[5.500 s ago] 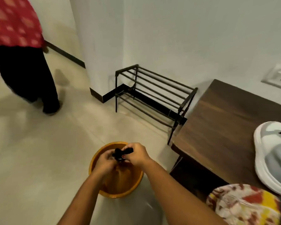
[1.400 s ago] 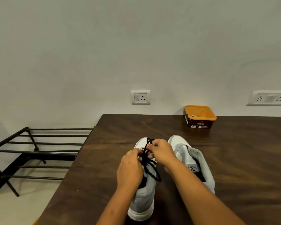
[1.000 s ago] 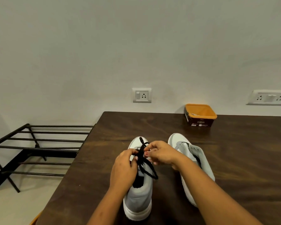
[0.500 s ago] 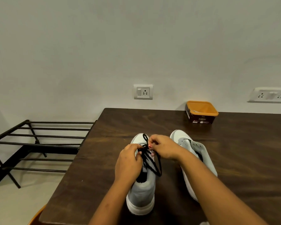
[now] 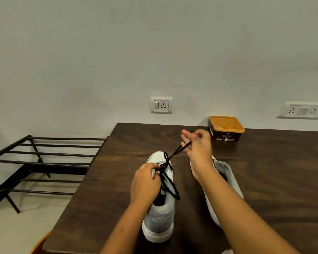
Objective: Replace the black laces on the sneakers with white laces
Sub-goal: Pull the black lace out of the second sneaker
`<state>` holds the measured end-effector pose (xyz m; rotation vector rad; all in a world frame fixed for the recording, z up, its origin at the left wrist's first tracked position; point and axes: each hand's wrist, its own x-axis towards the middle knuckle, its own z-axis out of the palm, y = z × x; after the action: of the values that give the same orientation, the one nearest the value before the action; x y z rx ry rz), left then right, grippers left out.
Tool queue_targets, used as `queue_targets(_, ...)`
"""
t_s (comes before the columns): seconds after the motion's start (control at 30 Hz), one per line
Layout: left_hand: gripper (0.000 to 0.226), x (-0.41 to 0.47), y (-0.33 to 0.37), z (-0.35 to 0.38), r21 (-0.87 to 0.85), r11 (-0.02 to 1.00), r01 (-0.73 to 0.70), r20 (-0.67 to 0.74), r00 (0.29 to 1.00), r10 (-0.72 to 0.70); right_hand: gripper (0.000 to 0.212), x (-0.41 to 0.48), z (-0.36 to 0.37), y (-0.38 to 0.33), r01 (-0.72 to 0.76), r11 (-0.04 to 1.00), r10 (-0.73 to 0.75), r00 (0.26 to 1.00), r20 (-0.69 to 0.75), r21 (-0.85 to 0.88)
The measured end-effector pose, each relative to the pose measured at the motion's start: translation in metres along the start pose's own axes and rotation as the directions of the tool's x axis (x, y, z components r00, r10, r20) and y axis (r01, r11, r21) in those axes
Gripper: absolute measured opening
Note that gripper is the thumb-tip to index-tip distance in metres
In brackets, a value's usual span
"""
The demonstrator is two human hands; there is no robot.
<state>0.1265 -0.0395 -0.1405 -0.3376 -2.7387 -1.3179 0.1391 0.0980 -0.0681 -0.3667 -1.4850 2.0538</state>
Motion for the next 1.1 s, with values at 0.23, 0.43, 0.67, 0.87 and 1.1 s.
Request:
queue_targets(0.23, 0.021, 0.0, 0.0, -0.002, -0.026, 1.0, -0.017, -0.008, 1.0, 0.017, 0.026, -0.002, -0.011, 0.027, 0.407, 0.33, 0.302, 0.809, 0.504, -0.851)
queue_targets(0.43, 0.02, -0.001, 0.0, -0.001, -0.009, 1.0, -0.016, -0.016, 1.0, 0.016, 0.013, -0.003, -0.006, 0.025, 0.462, 0.184, 0.255, 0.83, 0.497, -0.867)
queue_targets(0.67, 0.021, 0.0, -0.001, 0.002, 0.001, 1.0, -0.016, -0.012, 1.0, 0.016, 0.034, -0.008, 0.004, 0.007, 0.131, 0.806, 0.061, 0.952, 0.301, -0.577)
queue_targets(0.87, 0.025, 0.0, -0.002, 0.004, -0.027, 0.999, -0.04, 0.006, 0.999, 0.04, 0.031, -0.009, 0.003, -0.002, -0.153, 0.948, 0.212, 0.958, 0.195, -0.28)
queue_targets(1.1, 0.021, 0.0, -0.004, 0.004, -0.086, 0.993, -0.08, 0.0, 0.997, 0.08, 0.039, 0.012, -0.023, 0.025, 0.095, 0.38, 0.212, 0.959, 0.187, -0.92)
